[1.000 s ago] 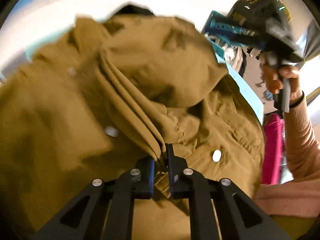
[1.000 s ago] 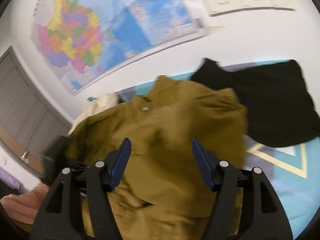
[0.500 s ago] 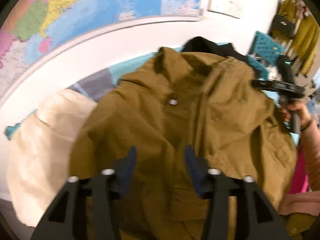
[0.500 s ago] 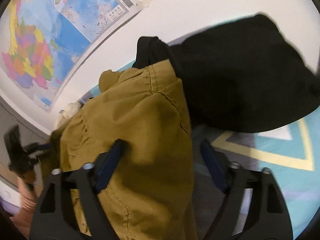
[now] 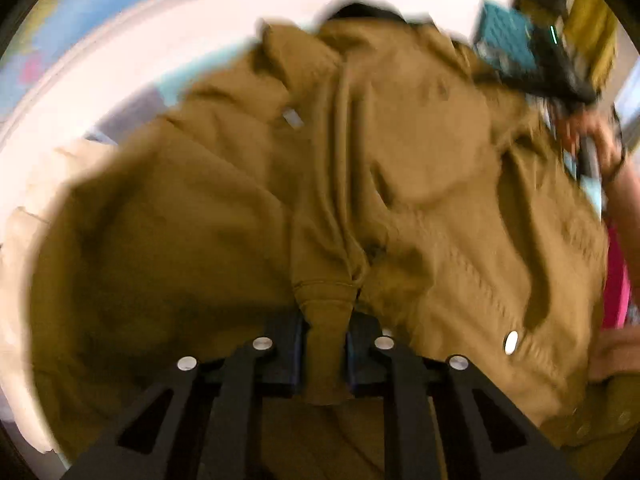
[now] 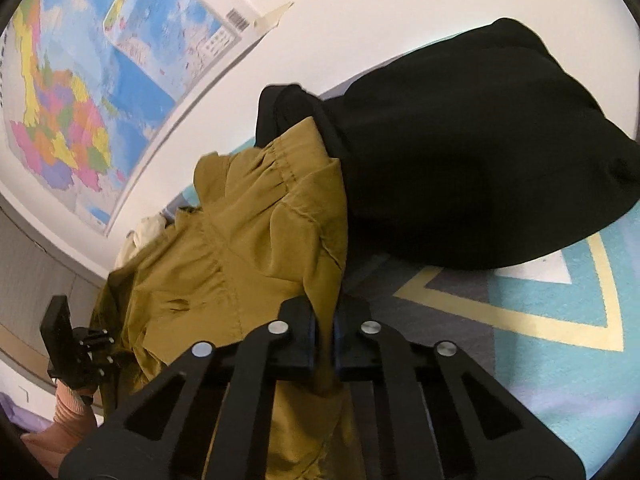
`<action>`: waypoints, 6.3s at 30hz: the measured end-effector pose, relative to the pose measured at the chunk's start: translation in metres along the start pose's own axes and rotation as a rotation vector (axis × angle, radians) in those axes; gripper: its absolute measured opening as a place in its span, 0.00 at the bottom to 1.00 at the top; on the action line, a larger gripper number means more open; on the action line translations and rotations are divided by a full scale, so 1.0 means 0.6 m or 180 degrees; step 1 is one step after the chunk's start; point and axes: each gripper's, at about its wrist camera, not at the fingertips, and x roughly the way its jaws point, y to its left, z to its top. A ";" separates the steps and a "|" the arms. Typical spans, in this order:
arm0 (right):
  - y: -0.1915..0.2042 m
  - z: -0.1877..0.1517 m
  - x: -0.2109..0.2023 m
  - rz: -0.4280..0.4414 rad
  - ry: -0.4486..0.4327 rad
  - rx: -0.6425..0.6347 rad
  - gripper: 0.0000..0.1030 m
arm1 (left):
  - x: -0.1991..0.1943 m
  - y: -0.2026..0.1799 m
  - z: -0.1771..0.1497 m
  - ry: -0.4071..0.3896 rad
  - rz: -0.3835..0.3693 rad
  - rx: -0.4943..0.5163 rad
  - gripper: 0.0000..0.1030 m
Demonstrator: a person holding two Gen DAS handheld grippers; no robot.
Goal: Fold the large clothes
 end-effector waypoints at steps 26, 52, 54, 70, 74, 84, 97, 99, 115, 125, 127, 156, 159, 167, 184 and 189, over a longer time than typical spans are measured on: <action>0.249 -0.061 0.068 0.0005 0.0218 -0.1451 0.48 | -0.103 0.108 0.045 -0.0595 0.0484 -0.0643 0.63; 0.561 -0.358 0.207 0.1884 0.2115 -0.2238 0.05 | -0.206 0.138 -0.149 -0.0981 0.0520 -0.1138 0.69; 0.575 -0.339 0.197 0.2056 0.2104 -0.2102 0.04 | -0.217 0.140 -0.159 -0.1024 0.0538 -0.1151 0.69; 0.525 0.006 -0.052 0.1284 0.0641 -0.2350 0.05 | -0.246 0.161 -0.169 -0.1310 0.0246 -0.1380 0.70; 0.409 0.015 0.003 0.0468 0.0925 -0.2072 0.12 | -0.200 0.122 -0.138 -0.1105 0.0192 -0.1083 0.70; 0.258 -0.021 -0.013 0.0663 0.0411 -0.1146 0.77 | -0.107 0.036 -0.055 -0.0755 0.0360 -0.0543 0.70; 0.182 -0.186 -0.010 0.0864 0.0586 -0.0831 0.40 | 0.001 0.026 0.078 -0.0507 0.0317 -0.0594 0.36; 0.194 -0.179 -0.022 0.0867 0.0479 -0.0869 0.13 | 0.014 0.033 0.091 -0.0478 0.0387 -0.0688 0.21; 0.298 -0.054 -0.077 -0.0665 -0.0370 -0.1814 0.60 | -0.035 0.088 0.092 -0.1012 0.0748 -0.1197 0.07; 0.175 -0.064 -0.093 -0.0392 -0.0227 -0.1220 0.86 | -0.036 0.020 0.057 -0.1052 0.0730 -0.0313 0.74; 0.181 -0.071 -0.077 -0.0453 -0.0151 -0.1362 0.87 | -0.017 -0.001 0.071 -0.1001 0.0726 -0.0150 0.77; 0.182 -0.027 -0.064 -0.0937 -0.0599 -0.1297 0.63 | -0.030 0.078 0.054 -0.1236 0.1073 -0.0984 0.55; 0.215 -0.048 -0.060 -0.0640 -0.0514 -0.1545 0.64 | -0.053 0.050 0.028 -0.1360 0.1007 -0.0750 0.57; 0.189 -0.044 0.076 -0.0714 0.0104 -0.1479 0.53 | 0.022 0.038 0.017 -0.0896 0.1148 -0.0620 0.60; 0.148 -0.120 -0.094 -0.0360 -0.0077 -0.1224 0.79 | -0.059 0.042 -0.106 -0.1141 0.0922 -0.1028 0.69; 0.084 -0.172 -0.155 -0.0353 -0.0091 -0.0866 0.82 | -0.075 0.030 -0.186 -0.1093 0.0645 -0.1125 0.76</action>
